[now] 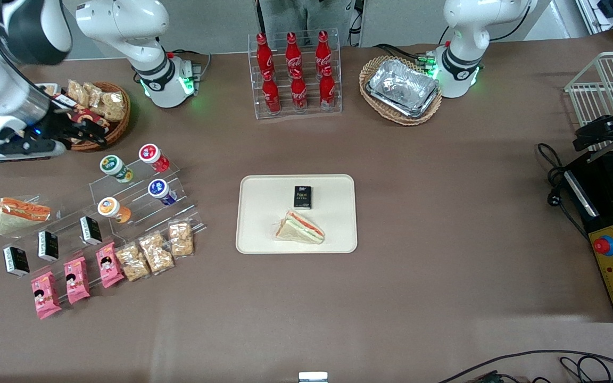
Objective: Place green gum on tray
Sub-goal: 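Lower the open right gripper around the green-label gum bottle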
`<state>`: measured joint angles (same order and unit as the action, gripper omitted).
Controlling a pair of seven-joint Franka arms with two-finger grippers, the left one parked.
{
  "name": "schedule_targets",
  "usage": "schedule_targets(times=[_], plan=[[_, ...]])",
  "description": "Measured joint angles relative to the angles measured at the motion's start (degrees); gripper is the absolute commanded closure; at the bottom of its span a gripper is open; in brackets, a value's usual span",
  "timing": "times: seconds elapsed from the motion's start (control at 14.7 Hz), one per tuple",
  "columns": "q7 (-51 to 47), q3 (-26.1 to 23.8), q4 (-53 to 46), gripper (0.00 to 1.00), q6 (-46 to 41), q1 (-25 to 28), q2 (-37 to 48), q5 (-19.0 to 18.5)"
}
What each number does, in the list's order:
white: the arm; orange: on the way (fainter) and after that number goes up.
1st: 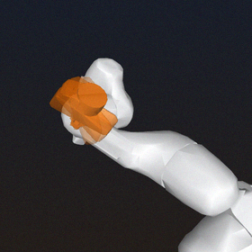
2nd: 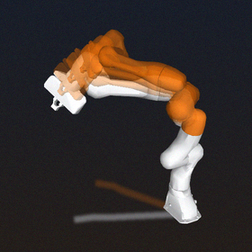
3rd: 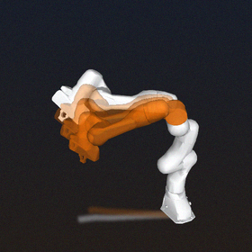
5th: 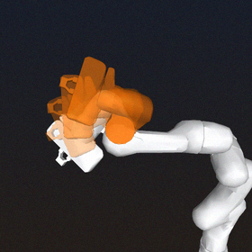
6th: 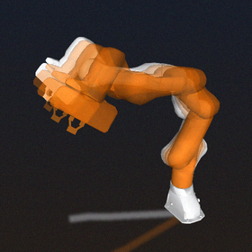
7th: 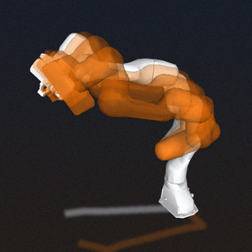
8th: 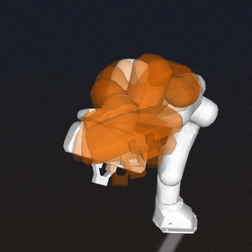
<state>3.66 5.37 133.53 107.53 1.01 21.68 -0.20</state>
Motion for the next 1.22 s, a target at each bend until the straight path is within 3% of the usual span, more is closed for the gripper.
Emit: schedule_targets(times=[1.02,1.16,1.22], plan=[[0.03,0.01,10.04,0.01,14.68,-0.08,-4.58,-0.23],[0.03,0.09,10.18,0.07,15.62,-0.14,-5.43,-0.23],[0.03,0.11,10.17,0.18,15.86,-0.15,-5.75,-0.24]])
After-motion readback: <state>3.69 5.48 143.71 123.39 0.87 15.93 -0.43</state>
